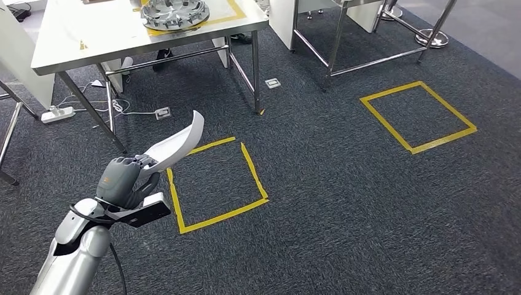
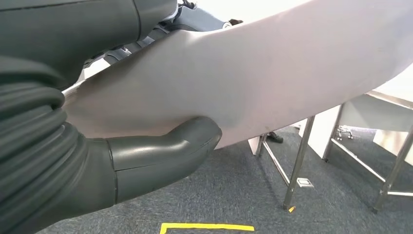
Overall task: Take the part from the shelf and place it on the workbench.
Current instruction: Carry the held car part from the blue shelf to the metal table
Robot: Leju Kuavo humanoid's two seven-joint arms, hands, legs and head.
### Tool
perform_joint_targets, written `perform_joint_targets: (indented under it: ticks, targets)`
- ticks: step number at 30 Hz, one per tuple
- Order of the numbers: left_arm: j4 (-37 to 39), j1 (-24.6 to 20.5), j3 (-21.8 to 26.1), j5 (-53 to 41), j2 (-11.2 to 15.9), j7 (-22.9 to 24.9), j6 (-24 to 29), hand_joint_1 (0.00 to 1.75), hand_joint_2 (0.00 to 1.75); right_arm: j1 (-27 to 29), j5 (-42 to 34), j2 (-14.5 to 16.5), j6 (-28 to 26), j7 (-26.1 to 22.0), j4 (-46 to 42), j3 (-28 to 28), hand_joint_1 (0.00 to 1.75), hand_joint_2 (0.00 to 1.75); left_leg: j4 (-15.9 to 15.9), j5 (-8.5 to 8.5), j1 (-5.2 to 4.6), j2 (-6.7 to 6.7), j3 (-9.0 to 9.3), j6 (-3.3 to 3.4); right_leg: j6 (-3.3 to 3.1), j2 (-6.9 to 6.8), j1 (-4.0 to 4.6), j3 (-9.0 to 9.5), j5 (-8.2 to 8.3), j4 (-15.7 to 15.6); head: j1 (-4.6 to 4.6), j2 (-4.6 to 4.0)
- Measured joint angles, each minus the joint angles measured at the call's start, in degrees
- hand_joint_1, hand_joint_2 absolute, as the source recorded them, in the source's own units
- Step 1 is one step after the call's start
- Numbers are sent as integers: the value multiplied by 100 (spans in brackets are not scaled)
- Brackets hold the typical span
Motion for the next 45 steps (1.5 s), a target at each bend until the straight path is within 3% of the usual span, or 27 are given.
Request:
perform_joint_targets:
  ticks: [2,6,10,12,14,15,16,18,20,21,24,26,27,29,30,31,32,34,35,36,38,40,42,43,45]
  targets:
    - [-9,-3,4,2,-5,13,0,175,175,-9,0,1,-19,0,0,0,0,0,-474,99,0,24,266,59,46,-20,28,-23,-38,58,10,0]
    - [-17,-3,24,-49,-19,86,1,175,175,-6,-3,1,-46,0,0,0,0,0,-528,85,-23,3,284,152,-66,-20,61,-26,-15,55,27,0]
    - [-36,-24,75,-107,-43,144,16,175,175,-28,-6,9,-47,29,0,0,0,0,-611,47,-19,-27,344,337,235,2,14,2,-87,55,37,0]
    - [-44,-49,81,-159,-69,181,45,175,175,-28,-12,9,-47,44,0,0,0,0,-662,46,11,-39,404,380,276,139,-7,-274,-347,612,68,0]
    - [-34,-65,84,-215,-86,218,77,175,175,-11,-20,9,-46,26,0,0,0,0,-656,21,8,-64,418,389,295,206,-25,-752,-632,1428,81,0]
    - [-26,-64,85,-235,-95,235,86,175,175,2,-22,9,-45,20,0,0,0,0,-649,3,8,-87,431,379,301,210,-34,-915,-646,1655,82,0]
    - [-19,-64,86,-246,-104,250,91,175,175,13,-24,9,-44,22,0,0,0,0,-640,-21,14,-113,453,357,305,210,-44,-963,-532,1647,82,0]
    - [-13,-67,86,-251,-123,274,96,175,175,23,-25,9,-42,21,0,0,0,0,-615,-93,38,-158,526,296,317,210,-76,-726,-52,990,84,0]
    - [-9,-81,90,-270,-136,293,102,175,175,21,-29,20,-40,10,3,0,0,0,-587,-186,32,-189,563,208,313,221,-85,-425,185,320,91,0]
    - [-5,-89,92,-285,-139,306,103,175,175,19,-31,26,-39,4,4,0,0,0,-587,-225,21,-200,566,163,288,227,-80,-350,175,169,92,0]
    - [-3,-107,95,-322,-154,338,103,175,175,8,-37,31,-42,9,5,0,0,0,-637,-295,28,-199,638,39,142,235,-58,-261,37,134,84,0]
    - [-5,-129,97,-335,-168,345,104,175,175,7,-37,31,-45,39,4,0,0,0,-377,-369,35,-130,563,-12,46,235,-67,-128,-40,105,60,0]
    - [-4,-138,98,-338,-171,347,105,175,175,11,-36,32,-46,53,4,0,0,0,-52,-446,30,-92,382,-21,7,233,-70,-51,-93,92,47,0]
    - [14,-132,99,-337,-175,351,105,175,175,19,-35,33,-46,60,4,0,0,0,748,-596,11,-62,-185,-19,-41,232,-53,110,-229,87,38,0]
    - [27,-116,99,-337,-175,352,105,175,175,27,-35,33,-46,62,4,0,0,0,1007,-563,3,-62,-442,-6,-50,235,-42,203,-308,86,36,0]
    - [40,-100,99,-337,-175,354,105,175,175,37,-35,33,-46,66,4,0,0,0,1060,-402,-7,-62,-609,16,-52,240,-31,309,-391,84,37,0]
    - [49,-92,99,-337,-175,354,105,175,175,45,-34,33,-46,71,4,0,0,0,891,-123,-22,-62,-667,50,-49,245,-22,426,-479,81,37,0]
    - [62,-89,105,-337,-172,354,105,175,175,61,-27,45,-46,78,6,-1,0,0,215,519,-83,-57,-564,146,-25,245,-8,656,-663,54,43,-1]
    - [70,-88,111,-338,-168,353,104,175,175,63,-23,54,-46,63,7,-1,0,0,-74,680,-119,-53,-468,193,4,247,-5,737,-736,28,43,-1]
    - [77,-88,118,-339,-166,353,104,175,175,60,-20,63,-46,40,8,-2,0,0,-266,697,-150,-51,-380,232,39,244,-5,792,-791,-11,46,-1]
    - [78,-94,130,-341,-165,351,103,175,175,33,-17,67,-45,-15,9,-2,0,0,-418,519,-166,-65,-251,287,115,241,-1,861,-773,-43,46,0]
    - [59,-98,138,-342,-168,350,103,175,175,7,-10,66,-43,-27,9,-2,0,0,-552,407,-127,-93,-79,334,172,239,6,726,-562,283,51,0]
    - [47,-93,141,-350,-170,354,102,175,175,2,-3,66,-42,-33,9,-1,0,0,-686,311,-96,-109,161,377,208,247,0,273,-397,954,59,0]
    - [48,-87,143,-357,-173,355,100,175,175,6,-2,66,-40,-41,9,0,0,0,-732,252,-96,-117,275,390,222,250,-3,5,-464,1254,63,0]
    - [48,-70,142,-372,-183,356,95,175,175,23,-2,66,-39,-50,9,0,0,0,-782,111,-95,-138,491,392,256,250,-7,-471,-867,1538,67,0]
